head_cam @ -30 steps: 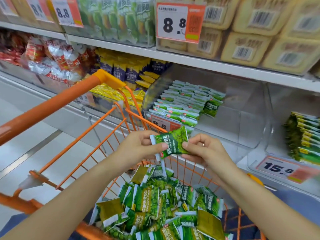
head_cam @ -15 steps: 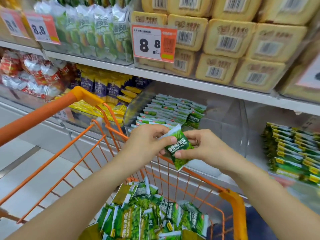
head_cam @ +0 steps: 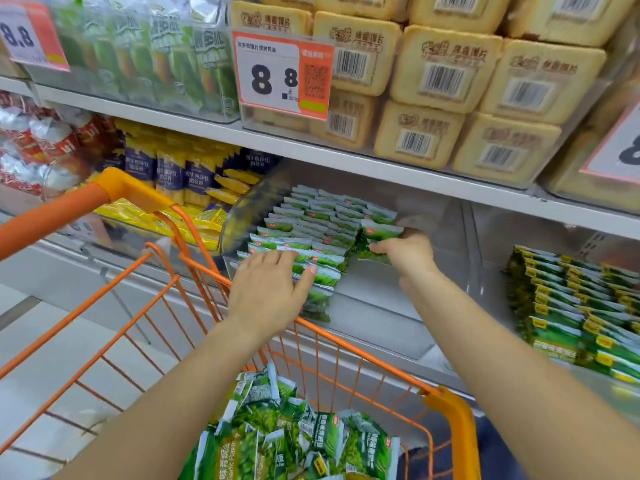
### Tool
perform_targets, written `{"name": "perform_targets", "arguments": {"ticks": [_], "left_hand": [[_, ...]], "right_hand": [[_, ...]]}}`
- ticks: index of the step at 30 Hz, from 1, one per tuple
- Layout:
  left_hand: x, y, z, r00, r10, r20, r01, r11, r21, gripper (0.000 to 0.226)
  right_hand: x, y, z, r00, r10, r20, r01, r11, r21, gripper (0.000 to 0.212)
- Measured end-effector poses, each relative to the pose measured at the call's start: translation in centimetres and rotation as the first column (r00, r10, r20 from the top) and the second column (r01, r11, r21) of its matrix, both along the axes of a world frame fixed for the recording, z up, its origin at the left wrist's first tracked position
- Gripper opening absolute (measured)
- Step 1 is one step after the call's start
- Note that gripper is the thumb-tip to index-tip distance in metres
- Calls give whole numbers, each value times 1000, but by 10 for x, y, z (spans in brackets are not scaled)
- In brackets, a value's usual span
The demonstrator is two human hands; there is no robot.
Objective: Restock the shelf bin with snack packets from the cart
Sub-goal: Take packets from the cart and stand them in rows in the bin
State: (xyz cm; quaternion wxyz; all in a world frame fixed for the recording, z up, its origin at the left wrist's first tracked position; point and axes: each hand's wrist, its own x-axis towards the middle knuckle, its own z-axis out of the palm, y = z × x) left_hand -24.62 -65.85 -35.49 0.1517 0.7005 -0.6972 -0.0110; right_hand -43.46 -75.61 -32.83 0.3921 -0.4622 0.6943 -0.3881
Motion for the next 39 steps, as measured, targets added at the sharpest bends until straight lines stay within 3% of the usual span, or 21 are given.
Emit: {"name": "perform_targets", "arguments": {"ticks": [3, 5, 8, 12, 15, 18, 22, 25, 26, 29, 31, 33, 35, 37, 39], "left_hand": [[0, -1, -3, 999, 23, 36, -23, 1000, -13, 68], [0, -2, -5, 999, 31, 35, -29, 999, -31, 69], [-1, -3, -5, 999, 30, 33, -30, 999, -25, 63], [-1, -5, -5, 998, 27, 62, -27, 1000, 0, 62], [-1, -4, -5, 997, 26, 77, -26, 1000, -4, 61], [-2, -6, -5, 998, 33, 61, -32, 999, -17, 60], [-2, -7, -3, 998, 34, 48, -33, 999, -13, 59], [-1, -7, 1, 1000, 22, 16, -21, 1000, -17, 55], [0, -7, 2, 1000, 8, 13, -8, 1000, 7, 54], [4, -3, 11, 997, -71, -13, 72, 988, 138, 61], [5, 7, 16, 982, -135, -134, 156, 975, 159, 63], [4, 25, 19, 949, -204, -242, 226, 972, 65, 57], [3, 51, 19, 927, -326, -187, 311, 945, -105, 48], [5, 75, 17, 892, -446, -78, 428, 887, -172, 37], [11, 90, 13, 862, -507, -15, 505, 861, -69, 31]], "right_hand": [[0, -27, -6, 983, 41, -178, -13, 988, 157, 60], [1, -37, -6, 964, 13, -265, 49, 973, 225, 54], [7, -49, -11, 909, 124, -398, -8, 960, 281, 40], [14, -65, -33, 938, -37, -344, 110, 974, 197, 30], [16, -69, -44, 913, -108, -394, 165, 980, 114, 24], [15, -74, -52, 905, -33, -425, 84, 991, 101, 39], [10, -72, -50, 927, 55, -371, 6, 987, 160, 38], [10, -56, -34, 950, 56, -306, -5, 986, 164, 11], [9, -50, -31, 947, 63, -316, -18, 990, 143, 5], [7, -10, -16, 928, 56, -369, -92, 992, -82, 35], [7, 35, -2, 901, 146, -408, -290, 903, -318, 43], [6, 84, 7, 820, 273, -503, -523, 714, -466, 31], [3, 126, 9, 677, 372, -635, -712, 550, -436, 28], [4, 156, 7, 383, 479, -789, -888, 426, -173, 39], [6, 168, -4, -55, 592, -804, -905, 311, 291, 34]]}}
